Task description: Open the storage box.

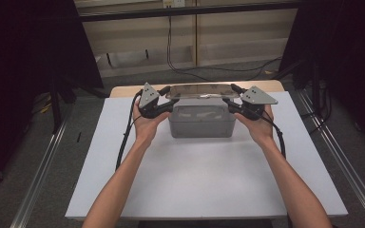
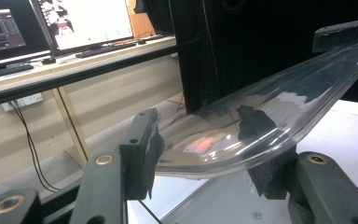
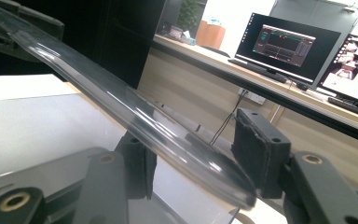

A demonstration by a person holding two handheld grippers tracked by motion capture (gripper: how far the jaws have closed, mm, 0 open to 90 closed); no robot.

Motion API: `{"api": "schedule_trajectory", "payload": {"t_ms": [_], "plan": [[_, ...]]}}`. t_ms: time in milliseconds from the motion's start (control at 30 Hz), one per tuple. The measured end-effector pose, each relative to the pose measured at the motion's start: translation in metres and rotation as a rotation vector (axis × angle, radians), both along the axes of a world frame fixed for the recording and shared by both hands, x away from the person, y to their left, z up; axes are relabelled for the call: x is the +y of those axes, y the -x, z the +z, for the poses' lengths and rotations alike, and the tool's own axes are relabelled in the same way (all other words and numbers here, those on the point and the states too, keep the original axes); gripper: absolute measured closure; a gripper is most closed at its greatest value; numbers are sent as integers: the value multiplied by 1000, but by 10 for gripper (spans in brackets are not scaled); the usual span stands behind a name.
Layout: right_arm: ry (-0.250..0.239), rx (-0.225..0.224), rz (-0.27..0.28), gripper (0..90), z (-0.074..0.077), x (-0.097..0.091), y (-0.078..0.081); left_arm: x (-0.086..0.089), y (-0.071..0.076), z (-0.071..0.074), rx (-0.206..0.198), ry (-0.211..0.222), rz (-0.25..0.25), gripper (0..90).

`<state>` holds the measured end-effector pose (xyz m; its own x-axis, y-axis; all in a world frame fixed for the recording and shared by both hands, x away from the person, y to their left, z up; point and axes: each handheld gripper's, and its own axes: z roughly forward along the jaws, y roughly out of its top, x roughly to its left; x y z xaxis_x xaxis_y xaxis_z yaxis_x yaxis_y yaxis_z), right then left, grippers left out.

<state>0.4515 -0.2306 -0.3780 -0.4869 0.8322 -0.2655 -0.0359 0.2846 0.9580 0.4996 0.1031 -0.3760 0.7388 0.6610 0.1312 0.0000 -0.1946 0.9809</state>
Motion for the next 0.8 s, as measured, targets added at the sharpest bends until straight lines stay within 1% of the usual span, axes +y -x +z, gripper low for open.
{"api": "schedule_trajectory", "payload": {"t_ms": [33, 167, 200, 233, 400, 433, 500, 533, 600, 700, 800], "plan": [[-1, 1, 0, 518, 0, -1, 0, 0, 0, 0, 0, 5, 3, 487], [-2, 1, 5, 523, 0, -2, -2, -1, -2, 1, 7, 0, 12, 488], [-2, 4, 10, 522, 0, -2, -3, -1, -2, 2, 7, 7, 14, 491], [-3, 6, 11, 520, 2, -3, -3, -1, -3, 2, 9, 1, 14, 497], [-7, 6, 13, 518, 6, -3, -8, -1, -6, 6, 21, 15, 22, 507], [-13, 5, 13, 518, 6, -4, -8, -1, -6, 6, 23, 25, 27, 506], [-24, 3, 10, 517, 5, -4, -10, -1, -8, 7, 24, 23, 30, 505], [-45, 2, 6, 515, 3, -5, -13, -1, -8, 7, 25, 31, 31, 505], [-50, 3, 3, 515, 2, -6, -15, -1, -10, 6, 33, 31, 34, 506], [-69, 10, -2, 515, -2, -8, -19, 0, -12, 4, 33, 22, 30, 518], [-68, 14, -2, 520, -4, -9, -21, 1, -15, 2, 30, 19, 28, 524]]}}
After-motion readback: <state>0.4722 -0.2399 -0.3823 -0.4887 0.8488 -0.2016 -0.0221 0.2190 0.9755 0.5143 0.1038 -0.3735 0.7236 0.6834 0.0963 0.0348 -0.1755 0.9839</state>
